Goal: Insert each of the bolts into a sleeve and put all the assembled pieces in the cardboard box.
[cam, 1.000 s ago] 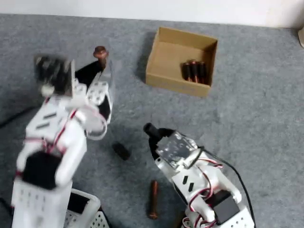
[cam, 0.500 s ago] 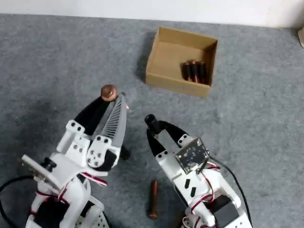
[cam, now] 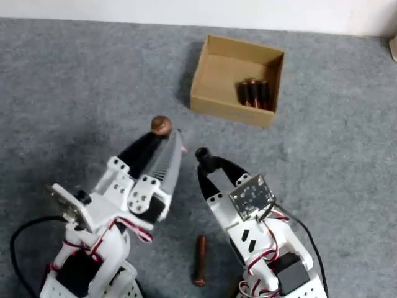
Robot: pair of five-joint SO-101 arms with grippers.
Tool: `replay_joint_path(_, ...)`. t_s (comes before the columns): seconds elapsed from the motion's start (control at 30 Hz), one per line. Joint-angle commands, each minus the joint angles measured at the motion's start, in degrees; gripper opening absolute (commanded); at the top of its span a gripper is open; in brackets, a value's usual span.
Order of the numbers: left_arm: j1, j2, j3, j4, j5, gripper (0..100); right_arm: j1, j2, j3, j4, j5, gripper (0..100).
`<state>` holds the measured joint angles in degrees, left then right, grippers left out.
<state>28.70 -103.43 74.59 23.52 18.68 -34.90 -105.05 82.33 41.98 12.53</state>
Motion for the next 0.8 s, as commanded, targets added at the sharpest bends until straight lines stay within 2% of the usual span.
replay_joint_path(0.0,3.4,-1.0,0.0,-1.3,10.7,1,1.0,-0.3,-0.7,-1.9,-0.5,0.5)
replay_joint_path(0.27,3.2,-1.0,5.6,-2.6,11.5,1,0.5,-0.3,-0.7,-1.7,-0.8,0.5)
replay_joint_path(0.43,3.1,-1.0,10.2,-11.3,11.3,1,-3.9,-0.3,-0.7,-1.6,-0.6,0.5)
replay_joint_path(0.57,-1.1,-1.0,9.3,-16.7,11.3,1,-4.0,-0.3,-0.7,-1.6,-0.5,0.5)
replay_joint_path(0.77,-0.3,-1.0,10.2,-14.2,11.6,1,-4.0,-0.3,-0.7,-1.6,-0.5,0.5)
